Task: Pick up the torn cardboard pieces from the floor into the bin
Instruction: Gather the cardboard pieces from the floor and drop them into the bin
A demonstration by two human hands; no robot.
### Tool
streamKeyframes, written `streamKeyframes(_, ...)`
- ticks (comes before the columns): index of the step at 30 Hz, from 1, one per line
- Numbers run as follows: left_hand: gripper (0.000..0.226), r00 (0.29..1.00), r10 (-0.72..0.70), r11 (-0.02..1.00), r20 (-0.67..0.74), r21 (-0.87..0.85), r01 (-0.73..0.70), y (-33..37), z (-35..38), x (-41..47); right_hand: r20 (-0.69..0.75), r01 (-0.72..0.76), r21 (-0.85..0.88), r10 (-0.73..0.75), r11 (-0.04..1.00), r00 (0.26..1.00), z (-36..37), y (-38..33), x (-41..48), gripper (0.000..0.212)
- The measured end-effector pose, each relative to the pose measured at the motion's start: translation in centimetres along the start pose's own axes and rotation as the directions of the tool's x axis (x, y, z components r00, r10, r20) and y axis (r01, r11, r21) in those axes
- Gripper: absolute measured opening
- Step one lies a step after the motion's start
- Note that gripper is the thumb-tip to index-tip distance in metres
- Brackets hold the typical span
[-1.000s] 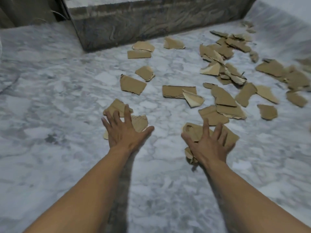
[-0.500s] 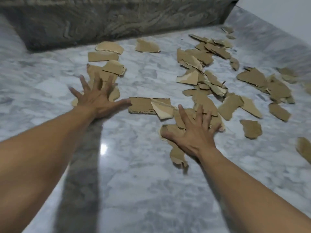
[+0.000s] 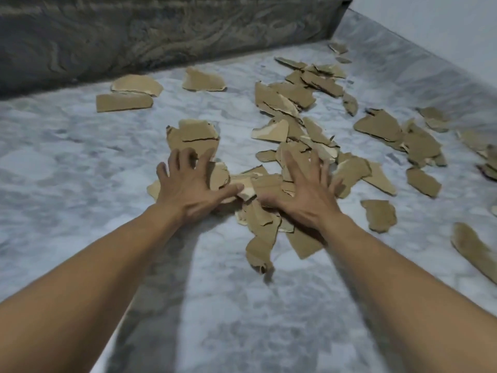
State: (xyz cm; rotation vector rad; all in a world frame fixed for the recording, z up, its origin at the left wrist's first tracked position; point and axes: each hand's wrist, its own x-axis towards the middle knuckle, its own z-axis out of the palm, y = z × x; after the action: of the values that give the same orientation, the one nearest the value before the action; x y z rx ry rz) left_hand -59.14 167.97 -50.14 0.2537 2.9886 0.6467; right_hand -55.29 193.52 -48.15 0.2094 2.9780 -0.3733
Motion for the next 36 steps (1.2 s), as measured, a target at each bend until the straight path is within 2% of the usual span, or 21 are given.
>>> streamKeyframes(3, 0.134, 0.976, 0.04, 0.994, 0.212, 0.091, -0.061, 1.4, 0.8, -0.7, 0.023, -0.194, 0.009, 0.194, 0.981, 0.981, -1.5, 2.4, 3.2, 0.099)
streamKeyframes(4, 0.138, 0.971, 0.054, 0.986, 0.234, 0.142, -0.089, 1.8, 1.3, -1.1, 0.054, -0.264, 0.025, 0.262, 0.964, 0.964, -1.7, 2.9, 4.0, 0.096)
streamKeyframes(6, 0.138, 0.98, 0.056, 0.977, 0.193, 0.192, -0.094, 2.5, 2.0, -1.6, 0.123, -0.337, 0.026, 0.332, 0.941, 0.935, -1.6, 3.4, 4.9, 0.085)
streamKeyframes(8, 0.13, 0.991, 0.051, 0.982, 0.124, 0.176, -0.073, 2.8, 2.2, -1.9, 0.138, -0.314, 0.009, 0.31, 0.949, 0.941, -1.2, 3.1, 4.6, 0.071)
streamKeyframes(12, 0.103, 0.997, 0.065, 0.988, 0.03, 0.137, -0.068, 3.0, 2.4, -2.3, 0.105, -0.14, 0.052, 0.134, 0.989, 0.985, -1.5, 2.4, 2.5, 0.051)
streamKeyframes(14, 0.094, 0.998, 0.058, 0.987, -0.014, 0.151, -0.055, 3.1, 2.4, -2.5, 0.109, -0.131, 0.127, 0.118, 0.983, 0.987, -2.0, 2.5, 1.8, 0.067)
streamKeyframes(16, 0.09, 0.998, 0.027, 0.987, -0.059, 0.158, -0.017, 3.6, 2.3, -3.0, 0.172, -0.17, 0.107, 0.15, 0.98, 0.974, -1.9, 2.5, 1.2, 0.092)
streamKeyframes(18, 0.088, 0.994, -0.034, 0.995, -0.108, 0.085, 0.043, 4.5, 2.2, -3.5, 0.128, -0.125, 0.058, 0.117, 0.991, 0.985, -1.5, 2.3, 0.4, 0.097)
streamKeyframes(20, 0.099, 0.982, -0.156, 0.987, -0.111, -0.047, 0.151, 5.5, 1.5, -3.6, -0.05, -0.091, 0.082, 0.095, 0.992, 0.994, -1.7, 2.4, 0.9, 0.096)
streamKeyframes(22, 0.127, 0.949, -0.314, 0.946, 0.002, -0.083, 0.313, 6.3, 0.7, -3.5, -0.102, -0.218, 0.102, 0.228, 0.971, 0.968, -2.4, 3.3, 2.4, 0.107)
streamKeyframes(24, 0.148, 0.901, -0.41, 0.91, 0.141, -0.003, 0.414, 7.3, 0.6, -4.0, 0.041, -0.356, 0.123, 0.354, 0.926, 0.934, -3.2, 4.5, 4.0, 0.113)
streamKeyframes(26, 0.155, 0.889, -0.433, 0.901, 0.149, 0.097, 0.423, 7.8, 1.3, -5.1, 0.181, -0.356, 0.129, 0.331, 0.925, 0.926, -3.2, 4.2, 4.9, 0.109)
streamKeyframes(28, 0.15, 0.888, -0.45, 0.892, 0.094, 0.094, 0.442, 8.2, 1.9, -5.1, 0.196, -0.242, 0.099, 0.22, 0.965, 0.956, -2.5, 2.5, 4.7, 0.103)
streamKeyframes(31, 0.14, 0.841, -0.522, 0.848, 0.143, -0.019, 0.53, 9.4, 1.7, -3.7, 0.154, -0.094, 0.052, 0.085, 0.994, 0.984, -1.2, -0.1, 2.8, 0.089)
streamKeyframes(33, 0.131, 0.817, -0.539, 0.814, 0.205, -0.126, 0.568, 9.6, 1.6, -3.2, 0.133, -0.101, 0.098, 0.088, 0.99, 0.987, -1.0, -0.9, 1.5, 0.089)
streamKeyframes(36, 0.104, 0.808, -0.502, 0.752, 0.309, -0.305, 0.584, 9.0, 0.7, -3.4, 0.17, -0.191, 0.12, 0.169, 0.974, 0.971, -1.8, -1.1, 0.3, 0.102)
